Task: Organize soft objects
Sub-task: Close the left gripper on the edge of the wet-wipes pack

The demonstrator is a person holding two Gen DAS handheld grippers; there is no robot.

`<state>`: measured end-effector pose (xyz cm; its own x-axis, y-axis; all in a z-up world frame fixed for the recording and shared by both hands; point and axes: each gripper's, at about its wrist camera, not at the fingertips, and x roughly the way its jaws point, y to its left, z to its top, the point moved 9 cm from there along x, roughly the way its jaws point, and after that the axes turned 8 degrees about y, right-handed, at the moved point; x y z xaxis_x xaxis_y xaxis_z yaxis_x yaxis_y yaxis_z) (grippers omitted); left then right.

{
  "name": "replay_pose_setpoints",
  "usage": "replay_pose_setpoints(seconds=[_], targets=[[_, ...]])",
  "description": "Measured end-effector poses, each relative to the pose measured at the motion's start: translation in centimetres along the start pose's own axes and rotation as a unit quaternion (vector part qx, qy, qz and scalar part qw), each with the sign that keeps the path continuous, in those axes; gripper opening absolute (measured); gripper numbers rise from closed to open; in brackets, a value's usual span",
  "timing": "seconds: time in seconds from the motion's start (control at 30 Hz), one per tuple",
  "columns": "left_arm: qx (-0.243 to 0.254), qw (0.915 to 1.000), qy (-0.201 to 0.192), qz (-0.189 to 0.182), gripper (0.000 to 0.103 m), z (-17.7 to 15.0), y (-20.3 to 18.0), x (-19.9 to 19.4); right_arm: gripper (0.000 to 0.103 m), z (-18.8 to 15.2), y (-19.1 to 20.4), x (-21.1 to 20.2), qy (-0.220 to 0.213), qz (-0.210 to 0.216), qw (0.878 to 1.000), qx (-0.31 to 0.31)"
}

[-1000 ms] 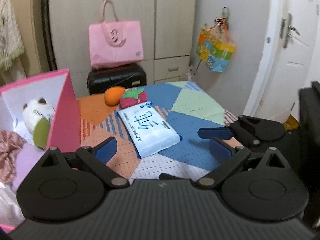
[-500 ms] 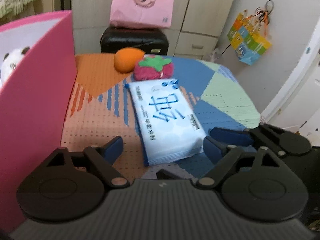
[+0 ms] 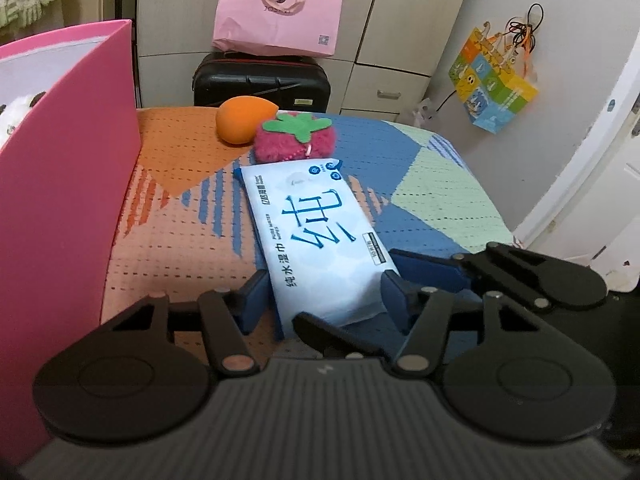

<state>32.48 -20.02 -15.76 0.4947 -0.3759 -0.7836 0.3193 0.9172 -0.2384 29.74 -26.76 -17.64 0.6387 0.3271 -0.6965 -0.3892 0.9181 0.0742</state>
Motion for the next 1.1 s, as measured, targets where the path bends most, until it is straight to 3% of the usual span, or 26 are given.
replay_pose_setpoints(seconds=[0.13,0.4,0.57,0.67,0.77,0.87,0.93,1.1], targets=[[-0.004,0.9999,0.000,-0.009,0.059,-0.3,0.0,-0.2,0.059,-0.3,-0.2,-0.7,-0.003,0.002,1.000,0.014],[0.015,0.9993,0.019,-0.029,0.060,-2.3,-0.9,-1.5,0.057,-2.2,0.9,-2.5,0.001,-0.004,1.000,0.020],[0.015,0.9991,0.021,-0.035,0.060,-2.6,-0.5,-1.4,0.066,-2.9,1.1,-2.2,0.002,-0.003,1.000,0.011],[0.036,0.9988,0.016,-0.030,0.060,-2.8,-0.8,-1.3,0.079,-3.3,1.7,-2.0,0.000,0.011,1.000,-0.012],[0.054,0.9984,0.001,-0.016,0.059,-3.1,-1.1,-1.3,0.080,-3.4,2.1,-1.7,-0.006,-0.008,1.000,-0.020],[0.046,0.9987,-0.015,-0.016,0.059,-3.4,-1.1,-1.5,0.073,-3.5,2.2,-1.9,-0.016,-0.026,0.999,-0.013],[0.048,0.9985,-0.019,-0.019,0.059,-3.6,-1.0,-1.7,0.060,-3.6,2.0,-2.3,-0.025,-0.035,0.999,-0.003],[0.051,0.9979,-0.031,-0.025,0.059,-3.9,-1.3,-2.2,0.051,-3.9,1.6,-2.8,-0.040,-0.031,0.999,0.016]])
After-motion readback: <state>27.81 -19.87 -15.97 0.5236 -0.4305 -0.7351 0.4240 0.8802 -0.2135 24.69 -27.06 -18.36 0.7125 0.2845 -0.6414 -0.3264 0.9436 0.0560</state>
